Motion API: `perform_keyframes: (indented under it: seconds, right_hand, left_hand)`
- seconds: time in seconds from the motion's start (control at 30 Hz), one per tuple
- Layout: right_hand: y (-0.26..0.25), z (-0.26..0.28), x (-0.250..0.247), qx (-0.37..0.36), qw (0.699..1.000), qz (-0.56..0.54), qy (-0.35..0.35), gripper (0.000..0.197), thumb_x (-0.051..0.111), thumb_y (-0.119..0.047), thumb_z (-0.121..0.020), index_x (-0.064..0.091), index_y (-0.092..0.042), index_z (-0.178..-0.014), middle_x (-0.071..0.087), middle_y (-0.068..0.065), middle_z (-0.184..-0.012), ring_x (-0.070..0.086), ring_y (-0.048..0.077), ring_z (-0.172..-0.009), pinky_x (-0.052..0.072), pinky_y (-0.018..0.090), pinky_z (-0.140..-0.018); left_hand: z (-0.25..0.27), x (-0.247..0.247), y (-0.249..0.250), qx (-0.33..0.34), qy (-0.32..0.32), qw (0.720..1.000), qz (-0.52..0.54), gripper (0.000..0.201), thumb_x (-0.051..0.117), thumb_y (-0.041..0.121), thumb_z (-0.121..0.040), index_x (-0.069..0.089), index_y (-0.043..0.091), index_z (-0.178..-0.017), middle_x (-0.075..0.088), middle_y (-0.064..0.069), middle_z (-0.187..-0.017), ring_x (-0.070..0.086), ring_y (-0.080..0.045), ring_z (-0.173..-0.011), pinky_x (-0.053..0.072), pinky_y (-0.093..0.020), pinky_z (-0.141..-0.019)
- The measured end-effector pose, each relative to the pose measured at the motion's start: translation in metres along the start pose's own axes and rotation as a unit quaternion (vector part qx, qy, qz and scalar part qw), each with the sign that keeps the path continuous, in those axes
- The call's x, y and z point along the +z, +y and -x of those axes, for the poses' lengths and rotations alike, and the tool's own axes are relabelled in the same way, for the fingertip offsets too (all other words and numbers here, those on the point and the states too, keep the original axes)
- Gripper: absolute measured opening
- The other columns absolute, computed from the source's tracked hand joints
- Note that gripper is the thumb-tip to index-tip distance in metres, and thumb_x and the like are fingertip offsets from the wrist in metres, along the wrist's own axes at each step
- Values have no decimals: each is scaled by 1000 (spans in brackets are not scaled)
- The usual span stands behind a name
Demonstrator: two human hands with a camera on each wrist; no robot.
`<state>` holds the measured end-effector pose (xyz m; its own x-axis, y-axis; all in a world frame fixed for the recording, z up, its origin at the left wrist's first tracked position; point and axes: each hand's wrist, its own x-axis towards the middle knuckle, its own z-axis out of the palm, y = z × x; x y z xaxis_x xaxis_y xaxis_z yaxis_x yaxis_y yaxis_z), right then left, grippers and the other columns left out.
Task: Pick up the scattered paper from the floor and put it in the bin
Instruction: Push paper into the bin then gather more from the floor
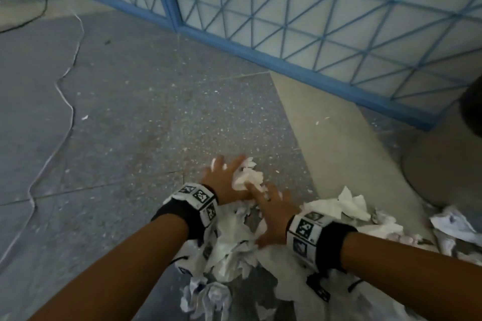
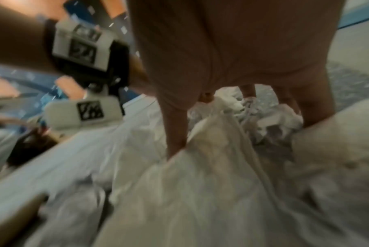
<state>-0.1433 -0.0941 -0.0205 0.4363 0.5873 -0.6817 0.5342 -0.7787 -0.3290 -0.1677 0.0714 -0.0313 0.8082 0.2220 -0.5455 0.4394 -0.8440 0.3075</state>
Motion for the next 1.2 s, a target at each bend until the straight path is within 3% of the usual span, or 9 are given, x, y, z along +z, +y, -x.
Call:
perform_keyframes:
  seconds: [0.17, 0.33, 0.47, 0.63, 0.73, 0.83, 0.93, 1.07, 1.2]
  right_hand:
    - [23, 14, 12, 9, 995, 70, 65, 78, 57, -21, -87, 7, -31, -146, 11, 13, -153, 18, 41, -137, 30, 49, -111]
    - [33, 20, -16, -22, 991, -22, 128, 35, 51, -13, -88, 50, -9, -123, 46, 18, -130, 45, 33, -123, 34, 34, -102]
    - [44, 43, -64, -19, 950, -172, 260, 30, 62, -6, -81, 61, -4, -111, 56, 22, -118, 56, 32, -110, 41, 28, -86]
    - [74, 112, -134, -64, 871, -269, 405, 16, 67, 2, -75, 65, 1, -91, 67, 17, -96, 63, 18, -89, 40, 18, -67]
    - [99, 164, -170, -57, 812, -293, 502, 18, 68, 2, -75, 66, -5, -92, 61, 3, -86, 56, -12, -72, 38, 2, -65]
    - [133, 217, -201, -46, 756, -263, 598, 25, 66, -13, -70, 64, -7, -94, 62, 8, -90, 57, 13, -89, 40, 15, -70]
    - [178, 257, -223, 22, 689, -202, 696, 27, 57, -20, -66, 59, -17, -93, 66, 18, -101, 61, 22, -98, 40, 23, -73]
    - [227, 262, -225, 119, 631, -165, 749, 33, 54, -19, -74, 62, -1, -100, 60, 27, -110, 58, 35, -104, 41, 30, -84]
    - [251, 247, -208, 189, 743, -169, 619, 53, 58, -27, -73, 56, -10, -123, 51, 21, -131, 52, 32, -119, 39, 34, -103]
  left_hand:
    - [1, 22, 8, 56, -16, 993, -101, 52, 56, 44, -83, 36, 35, -131, 34, -7, -140, 38, -39, -126, 38, -51, -105]
    - [5, -3, 26, 44, 66, 988, 129, 42, 60, 24, -87, 49, 11, -126, 54, -15, -129, 53, -32, -117, 41, -35, -95]
    - [6, -39, 45, 15, 100, 898, 429, 48, 69, 16, -78, 51, 5, -121, 61, -21, -120, 60, -30, -104, 52, -40, -81]
    - [30, -77, 116, 86, 45, 795, 599, 12, 55, 6, -90, 60, 14, -97, 62, -7, -87, 59, -23, -82, 50, -21, -53]
    - [41, -98, 188, 186, 2, 748, 637, 27, 55, 6, -90, 50, 14, -115, 61, -6, -95, 60, -19, -84, 55, -23, -57]
    - [49, -112, 267, 249, 5, 703, 666, 57, 62, 7, -83, 32, 6, -132, 52, -19, -125, 59, -27, -96, 60, -32, -62]
    - [61, -117, 347, 319, 80, 720, 611, 52, 57, 3, -88, 22, 11, -125, 45, -17, -128, 53, -27, -109, 52, -51, -93]
    - [69, -103, 417, 399, 184, 754, 488, 48, 50, 6, -92, 23, -4, -130, 46, -24, -132, 52, -31, -117, 41, -25, -97]
    - [34, -71, 437, 377, 184, 902, 100, 58, 44, 49, -90, 37, 8, -131, 45, -15, -140, 34, -31, -136, 22, -52, -114]
